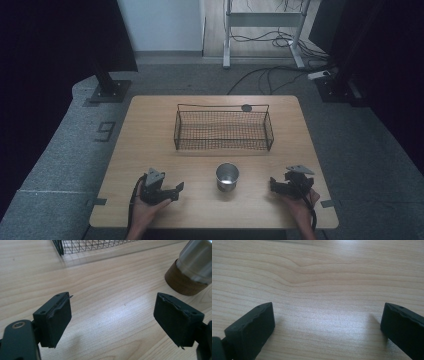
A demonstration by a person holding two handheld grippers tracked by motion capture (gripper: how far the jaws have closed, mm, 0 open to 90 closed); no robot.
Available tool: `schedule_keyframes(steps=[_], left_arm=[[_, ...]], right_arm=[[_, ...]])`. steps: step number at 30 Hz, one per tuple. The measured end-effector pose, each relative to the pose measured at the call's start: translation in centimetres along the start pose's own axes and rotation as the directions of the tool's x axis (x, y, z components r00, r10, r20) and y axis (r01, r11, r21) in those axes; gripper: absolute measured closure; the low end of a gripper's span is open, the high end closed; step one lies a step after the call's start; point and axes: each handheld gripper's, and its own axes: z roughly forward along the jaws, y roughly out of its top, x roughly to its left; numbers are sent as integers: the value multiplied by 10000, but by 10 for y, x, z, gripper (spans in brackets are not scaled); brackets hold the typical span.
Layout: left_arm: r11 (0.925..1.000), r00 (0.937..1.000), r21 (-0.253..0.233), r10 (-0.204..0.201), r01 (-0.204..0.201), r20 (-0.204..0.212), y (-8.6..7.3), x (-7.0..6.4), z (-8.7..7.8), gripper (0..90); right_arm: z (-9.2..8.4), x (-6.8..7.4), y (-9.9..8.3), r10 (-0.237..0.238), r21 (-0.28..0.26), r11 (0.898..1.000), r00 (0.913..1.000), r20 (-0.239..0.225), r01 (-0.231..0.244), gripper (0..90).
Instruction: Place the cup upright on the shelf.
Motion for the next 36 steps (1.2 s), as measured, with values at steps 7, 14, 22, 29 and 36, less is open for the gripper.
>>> schedule_keyframes(steps=[7,14,22,29,36], left_arm=[[9999,10000,-103,22,-21,77,4,-1,1,151],[9994,9997,-345,102,-94,214,8,-12,-3,151],[9993,9989,-346,164,-149,433,16,-29,5,147],[9990,9965,-449,67,-30,833,25,-34,3,143],[9984,9943,-505,291,-240,1024,32,-44,5,143]], right_arm=[[-4,1,-4,242,-2,9997,9994,234,-242,0],[-4,1,-4,250,1,9997,9994,218,-250,0],[-5,0,-5,209,-25,9998,9996,167,-209,0],[-5,-1,-5,241,-28,9997,9995,211,-240,1],[-5,-1,-5,258,-25,9997,9994,221,-258,2]])
